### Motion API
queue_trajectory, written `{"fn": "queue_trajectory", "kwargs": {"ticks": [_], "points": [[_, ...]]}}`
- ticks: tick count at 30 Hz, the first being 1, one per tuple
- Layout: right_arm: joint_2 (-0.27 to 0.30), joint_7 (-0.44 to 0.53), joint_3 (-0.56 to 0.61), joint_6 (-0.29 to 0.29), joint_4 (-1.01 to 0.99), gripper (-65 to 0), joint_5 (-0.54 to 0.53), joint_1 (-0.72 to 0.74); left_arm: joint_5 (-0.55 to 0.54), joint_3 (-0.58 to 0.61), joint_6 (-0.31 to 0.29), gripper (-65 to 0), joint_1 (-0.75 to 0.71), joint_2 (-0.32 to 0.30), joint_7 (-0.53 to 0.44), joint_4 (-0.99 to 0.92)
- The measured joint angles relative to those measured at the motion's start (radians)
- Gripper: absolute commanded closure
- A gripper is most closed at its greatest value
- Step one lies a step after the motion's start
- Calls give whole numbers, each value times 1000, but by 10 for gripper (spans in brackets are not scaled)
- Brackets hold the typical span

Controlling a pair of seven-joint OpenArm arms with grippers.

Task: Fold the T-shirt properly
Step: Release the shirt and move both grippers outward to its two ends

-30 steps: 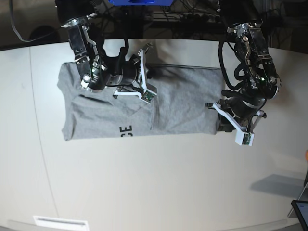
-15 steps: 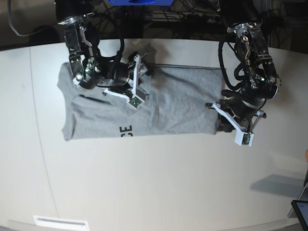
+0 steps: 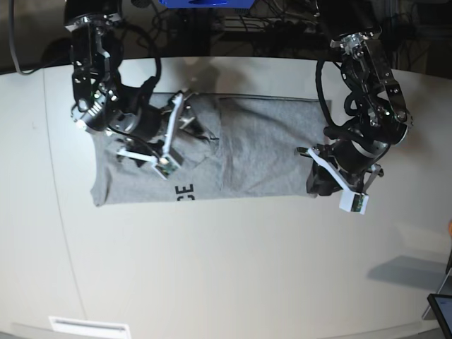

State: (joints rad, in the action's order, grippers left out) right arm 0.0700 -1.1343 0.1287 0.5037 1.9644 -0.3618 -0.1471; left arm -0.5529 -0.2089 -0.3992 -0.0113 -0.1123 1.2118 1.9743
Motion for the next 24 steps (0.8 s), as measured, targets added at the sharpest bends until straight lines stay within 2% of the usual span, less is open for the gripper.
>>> {"fn": "queue_trajectory", "kwargs": {"ticks": [2, 6, 7, 9, 12, 16, 18, 22, 24], "points": [[27, 59, -73, 0, 0, -399, 28, -60, 20, -32, 7, -143, -8, -5, -2, 0], [40, 161, -173, 0, -8, -399, 80, -113, 108, -34, 5, -139, -60, -10, 0, -1], [44, 185, -184, 1, -7, -399, 102, -125, 137, -29, 4, -134, -74, -12, -38, -1], [48, 210, -204, 3, -6, -399, 161, -152, 181, 0, 3, -97, -112, -17, -181, 0], [47, 257, -214, 3, -8, -387, 249, -175, 299, 90, -2, -67, -188, -60, -344, 0], [39, 356, -214, 6, -8, -255, 360, -194, 382, 95, -3, 0, -268, -62, -581, -1], [40, 393, -219, 3, -8, -181, 369, -214, 392, 65, -1, 0, -314, -63, -659, -3], [34, 448, -274, 10, -8, -83, 362, -219, 392, 23, -2, 0, -331, -60, -693, -5], [38, 449, -306, 7, -8, -58, 366, -219, 391, 19, -2, 0, -329, -60, -715, -14]]}}
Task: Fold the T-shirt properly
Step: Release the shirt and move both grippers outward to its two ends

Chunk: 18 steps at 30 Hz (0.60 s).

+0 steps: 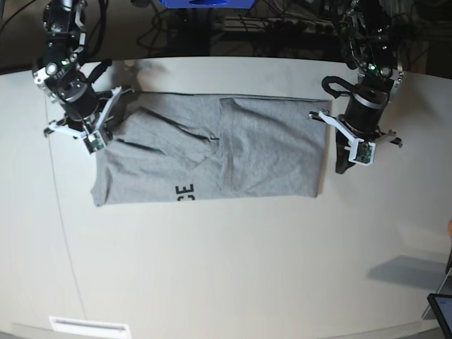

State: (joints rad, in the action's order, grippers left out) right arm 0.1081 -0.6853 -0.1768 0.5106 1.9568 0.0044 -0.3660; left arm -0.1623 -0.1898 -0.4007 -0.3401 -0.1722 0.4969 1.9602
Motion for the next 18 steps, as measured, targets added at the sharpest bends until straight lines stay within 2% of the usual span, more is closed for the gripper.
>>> {"fn": "queue_trajectory", "kwargs": {"ticks": [6, 8, 9, 11, 12, 15, 18], "points": [[-14, -4, -95, 12, 0, -51, -3, 21, 6, 1, 0, 0, 20, -3, 13, -119], [-64, -3, -174, 12, -5, -64, -1, 42, 5, 4, 0, 0, 31, -1, 7, -128], [-92, -4, -213, 37, -6, -78, 2, 47, 5, 3, -1, 0, 33, 1, 5, -128], [-103, -65, -250, 184, -10, -118, -13, 50, 5, 0, -3, 0, 29, 1, 5, -128], [-107, -119, -262, 205, -16, -147, -56, 57, 6, -3, -3, 0, 25, -4, 7, -128], [-108, -227, -338, 195, -18, -223, -139, 113, 5, -62, -12, 0, 24, -6, 8, -129], [-98, -296, -375, 181, -17, -228, -144, 161, 5, -164, -2, 0, 25, -11, 11, -130]]}}
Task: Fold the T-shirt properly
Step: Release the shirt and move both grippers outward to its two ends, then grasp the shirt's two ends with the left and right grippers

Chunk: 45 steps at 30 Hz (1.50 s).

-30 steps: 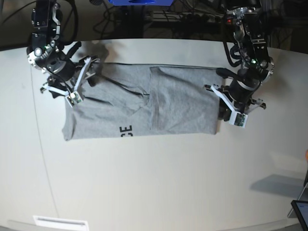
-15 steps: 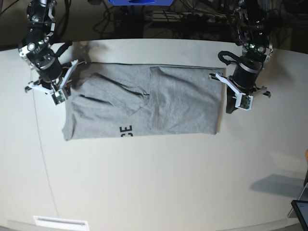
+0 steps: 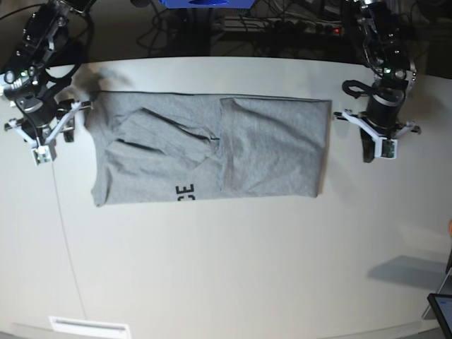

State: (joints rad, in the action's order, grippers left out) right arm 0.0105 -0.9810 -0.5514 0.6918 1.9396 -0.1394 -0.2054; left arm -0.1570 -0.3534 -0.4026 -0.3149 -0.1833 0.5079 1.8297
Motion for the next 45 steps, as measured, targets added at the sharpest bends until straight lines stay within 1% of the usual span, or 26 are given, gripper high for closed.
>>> {"fn": "queue_trajectory", "kwargs": {"ticks": [2, 4, 7, 10, 11, 12, 13, 15, 16, 17, 19, 20, 22, 24, 27, 29, 32, 36, 39, 41, 45], "points": [[-5, -5, 4, 1, 0, -228, -1, 10, 0, -54, 2, 0, 0, -5, -9, -23], [-11, -7, 10, 9, -10, -228, -11, 29, 3, -67, 3, 0, 5, -26, -1, -79], [-7, -1, 9, 6, -97, -234, -13, 79, 2, -37, -2, 0, 6, -69, 0, -164], [-6, -7, 8, 5, -172, -239, -10, 86, 0, -14, -2, 0, 12, -72, -3, -224], [-8, -14, 8, 5, -187, -252, -8, 87, -2, -12, -5, 0, 12, -71, -3, -242], [-8, -15, 8, 5, -195, -279, -9, 88, 0, -12, -6, 0, 12, -70, -2, -257], [-8, -16, 8, 5, -200, -326, -8, 94, -8, -13, 3, 0, 12, -71, -20, -270], [-8, -66, 8, 5, -204, -437, -11, 117, -4, 2, 2, 0, 31, -76, -24, -290], [-8, -98, 6, 5, -204, -474, -11, 131, -1, 19, 13, 0, 45, -85, -28, -303], [-8, -121, 6, 5, -204, -498, -14, 142, -3, 40, 8, 0, 58, -98, -28, -314], [-8, -153, 3, 4, -203, -505, -32, 153, -5, 79, 9, 0, 67, -111, -48, -328], [-5, -179, 3, 4, -204, -505, -66, 156, -11, 90, 10, 0, 66, -111, -58, -330], [23, -225, 4, 7, -204, -505, -163, 155, -11, 114, 11, 0, 80, -119, -57, -334], [57, -257, 1, 3, -204, -505, -258, 156, -8, 128, 10, 0, 105, -120, -53, -347], [87, -301, 1, 4, -206, -505, -394, 152, -8, 138, 10, 0, 118, -109, -58, -354], [94, -300, 1, 4, -237, -505, -441, 153, -9, 149, 10, 0, 123, -113, -61, -358], [98, -303, 1, 5, -347, -505, -492, 158, -8, 152, 10, 0, 131, -113, -57, -363], [121, -245, -5, 15, -485, -503, -660, 172, -14, 153, 10, 0, 126, -113, -64, -363], [142, -209, -3, 19, -558, -503, -736, 175, -14, 153, 10, 0, 126, -113, -64, -363], [153, -197, -3, 24, -590, -502, -760, 179, -15, 153, 10, 0, 126, -113, -64, -363], [163, -185, 1, 26, -608, -502, -762, 182, -15, 153, 10, 0, 126, -113, -64, -363]]}}
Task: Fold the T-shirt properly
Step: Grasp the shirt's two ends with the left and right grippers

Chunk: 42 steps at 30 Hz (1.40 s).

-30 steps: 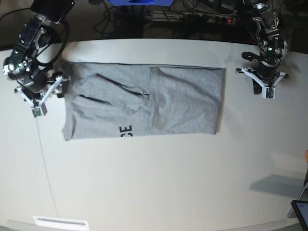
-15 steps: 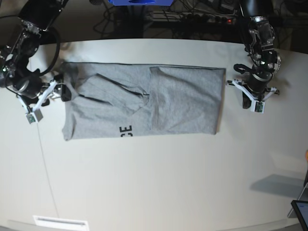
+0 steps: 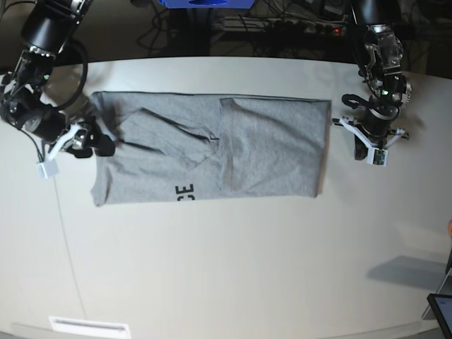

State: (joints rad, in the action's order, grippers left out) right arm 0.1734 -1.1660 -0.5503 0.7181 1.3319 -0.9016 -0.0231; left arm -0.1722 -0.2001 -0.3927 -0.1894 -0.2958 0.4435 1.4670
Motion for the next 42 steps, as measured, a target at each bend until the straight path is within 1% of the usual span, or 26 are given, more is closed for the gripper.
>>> {"fn": "queue_trajectory", "kwargs": {"ticks": [9, 10, 12, 17, 20, 27, 31, 39, 40, 42], "points": [[0, 2, 12, 0, 6, -502, 2, -3, 3, 12, 7, 0, 6, 34, -6, 6], [6, 8, 31, 0, 6, -501, 2, -4, 5, 30, 19, 0, 6, 32, -10, 7], [8, 15, 74, 0, 8, -501, 2, -4, 3, 61, 18, 0, 9, 31, -16, 8], [-3, 28, 119, 0, 8, -501, -6, -2, -1, 70, 14, 0, 12, 37, -18, 10], [-21, 31, 126, 0, 8, -501, -14, -6, -1, 70, 8, 0, 21, 38, -14, 7], [-28, 36, 128, 1, 12, -499, -20, -14, -1, 72, 6, 0, 23, 39, -11, 10], [-38, 15, 132, 0, 49, -499, 5, -19, -1, 72, 11, 0, 23, 61, -16, 10], [-57, 13, 132, 0, 63, -499, 9, -27, -5, 74, 7, 0, 23, 71, -16, 12], [-56, 14, 145, 0, 64, -498, 9, -27, -5, 74, 7, 0, 23, 71, -16, 12], [-53, 17, 188, 0, 65, -466, 9, -27, -5, 74, 8, 0, 23, 72, -16, 12]]}}
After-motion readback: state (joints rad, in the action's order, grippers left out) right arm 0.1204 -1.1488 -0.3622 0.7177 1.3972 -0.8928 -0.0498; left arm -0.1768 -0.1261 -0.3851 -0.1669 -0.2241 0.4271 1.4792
